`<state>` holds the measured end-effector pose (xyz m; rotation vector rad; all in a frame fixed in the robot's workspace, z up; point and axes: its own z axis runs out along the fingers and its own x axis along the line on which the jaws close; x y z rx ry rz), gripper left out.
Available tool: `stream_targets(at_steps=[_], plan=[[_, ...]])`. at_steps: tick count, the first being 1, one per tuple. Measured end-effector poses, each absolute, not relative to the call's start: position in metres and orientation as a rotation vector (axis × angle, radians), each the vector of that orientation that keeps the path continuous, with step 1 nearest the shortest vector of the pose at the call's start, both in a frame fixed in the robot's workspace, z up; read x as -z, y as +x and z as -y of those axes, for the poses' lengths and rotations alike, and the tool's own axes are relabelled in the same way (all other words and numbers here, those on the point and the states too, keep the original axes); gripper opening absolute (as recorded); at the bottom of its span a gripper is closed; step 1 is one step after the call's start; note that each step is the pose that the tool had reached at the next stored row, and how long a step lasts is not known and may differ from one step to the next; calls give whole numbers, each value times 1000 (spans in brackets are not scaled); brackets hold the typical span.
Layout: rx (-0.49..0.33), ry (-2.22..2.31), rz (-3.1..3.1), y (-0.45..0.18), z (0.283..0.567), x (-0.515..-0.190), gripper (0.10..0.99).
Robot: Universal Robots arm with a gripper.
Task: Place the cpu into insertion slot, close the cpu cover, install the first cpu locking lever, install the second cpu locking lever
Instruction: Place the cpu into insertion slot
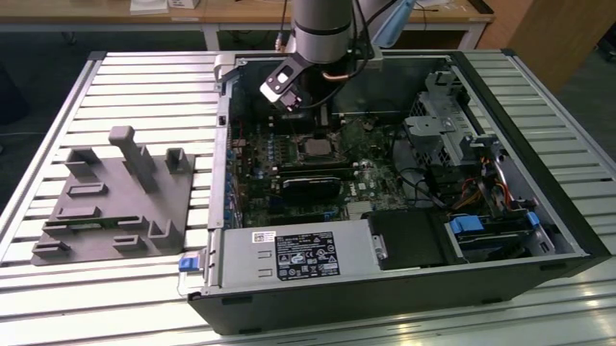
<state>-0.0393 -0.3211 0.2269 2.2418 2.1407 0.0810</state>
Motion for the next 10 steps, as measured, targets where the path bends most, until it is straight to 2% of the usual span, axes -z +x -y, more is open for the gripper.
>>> stream_targets(at_steps=[10], plan=[[-84, 2240, -2139, -39, 321, -253, 106]])
